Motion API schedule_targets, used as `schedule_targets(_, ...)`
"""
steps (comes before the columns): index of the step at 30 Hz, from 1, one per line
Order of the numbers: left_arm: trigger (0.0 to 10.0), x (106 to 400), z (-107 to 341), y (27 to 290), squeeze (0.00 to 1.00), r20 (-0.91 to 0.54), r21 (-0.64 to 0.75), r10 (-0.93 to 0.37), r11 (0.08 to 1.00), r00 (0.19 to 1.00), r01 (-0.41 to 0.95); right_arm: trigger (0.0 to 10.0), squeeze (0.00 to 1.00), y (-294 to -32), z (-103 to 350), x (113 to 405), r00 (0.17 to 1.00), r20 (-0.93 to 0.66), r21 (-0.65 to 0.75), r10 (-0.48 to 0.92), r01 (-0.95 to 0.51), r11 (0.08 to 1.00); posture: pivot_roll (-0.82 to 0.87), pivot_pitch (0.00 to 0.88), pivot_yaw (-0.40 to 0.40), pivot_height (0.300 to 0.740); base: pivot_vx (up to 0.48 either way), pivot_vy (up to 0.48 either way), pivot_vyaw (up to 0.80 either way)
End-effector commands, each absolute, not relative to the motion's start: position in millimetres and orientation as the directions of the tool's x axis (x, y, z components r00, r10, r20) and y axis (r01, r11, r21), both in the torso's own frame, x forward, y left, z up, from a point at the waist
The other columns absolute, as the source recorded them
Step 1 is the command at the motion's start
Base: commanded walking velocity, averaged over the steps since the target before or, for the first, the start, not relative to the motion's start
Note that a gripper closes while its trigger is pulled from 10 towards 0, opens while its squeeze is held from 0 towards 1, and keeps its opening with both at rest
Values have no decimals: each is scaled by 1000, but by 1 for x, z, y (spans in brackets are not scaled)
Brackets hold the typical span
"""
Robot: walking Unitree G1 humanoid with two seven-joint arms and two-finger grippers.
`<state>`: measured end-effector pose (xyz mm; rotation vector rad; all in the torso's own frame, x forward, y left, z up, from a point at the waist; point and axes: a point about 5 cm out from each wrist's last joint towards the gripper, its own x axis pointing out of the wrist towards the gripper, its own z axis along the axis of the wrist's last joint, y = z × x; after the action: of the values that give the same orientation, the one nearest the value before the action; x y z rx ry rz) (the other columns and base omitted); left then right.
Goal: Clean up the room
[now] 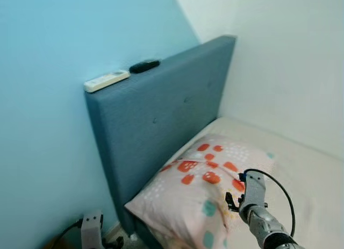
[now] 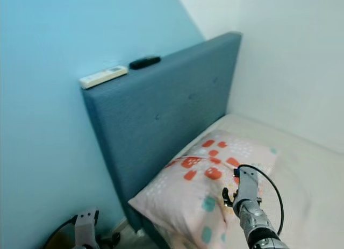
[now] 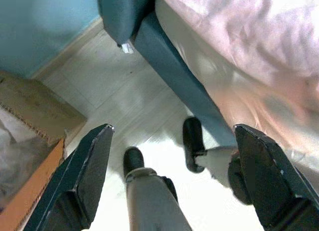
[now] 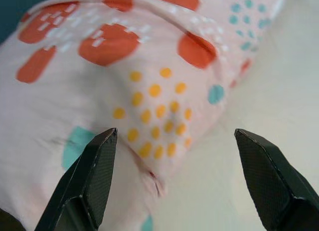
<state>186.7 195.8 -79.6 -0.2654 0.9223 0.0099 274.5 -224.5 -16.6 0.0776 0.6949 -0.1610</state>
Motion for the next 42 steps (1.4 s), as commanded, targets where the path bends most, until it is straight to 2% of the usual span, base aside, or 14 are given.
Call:
schedule_targets(1, 10000, 186, -80, 198, 0, -799, -204, -98, 972, 593, -114, 10000, 0, -224, -18, 273, 746, -655, 19, -123, 180, 984, 48, 0, -24, 740, 0, 0, -756)
schedule_targets(8, 10000, 183, -82, 196, 0, -807, -199, -95, 973, 582, -117, 10000, 0, -226, -19, 272, 737, -664, 9, -129, 181, 983, 46, 0, -30, 740, 0, 0, -739)
schedule_targets(14, 10000, 179, -84, 196, 0, -819, -188, -95, 976, 566, -108, 10000, 0, -225, -20, 272, 737, -664, 5, -129, 177, 984, 45, 0, -32, 740, 0, 0, 0)
schedule_targets(26, 10000, 179, -84, 198, 0, -826, -171, -85, 980, 558, -105, 10000, 0, -224, -22, 270, 731, -671, 1, -125, 170, 985, 45, 0, -33, 740, -473, 0, 0)
schedule_targets(33, 10000, 182, -82, 199, 0, -822, -153, -77, 984, 565, -89, 10000, 0, -223, -23, 269, 727, -675, 1, -125, 170, 985, 45, 0, -28, 740, -40, 0, 0)
schedule_targets(42, 10000, 182, -83, 198, 0, -823, -141, -74, 987, 563, -76, 10000, 0, -226, -25, 265, 715, -686, -6, -138, 184, 983, 44, 0, -23, 740, 0, 0, -717)
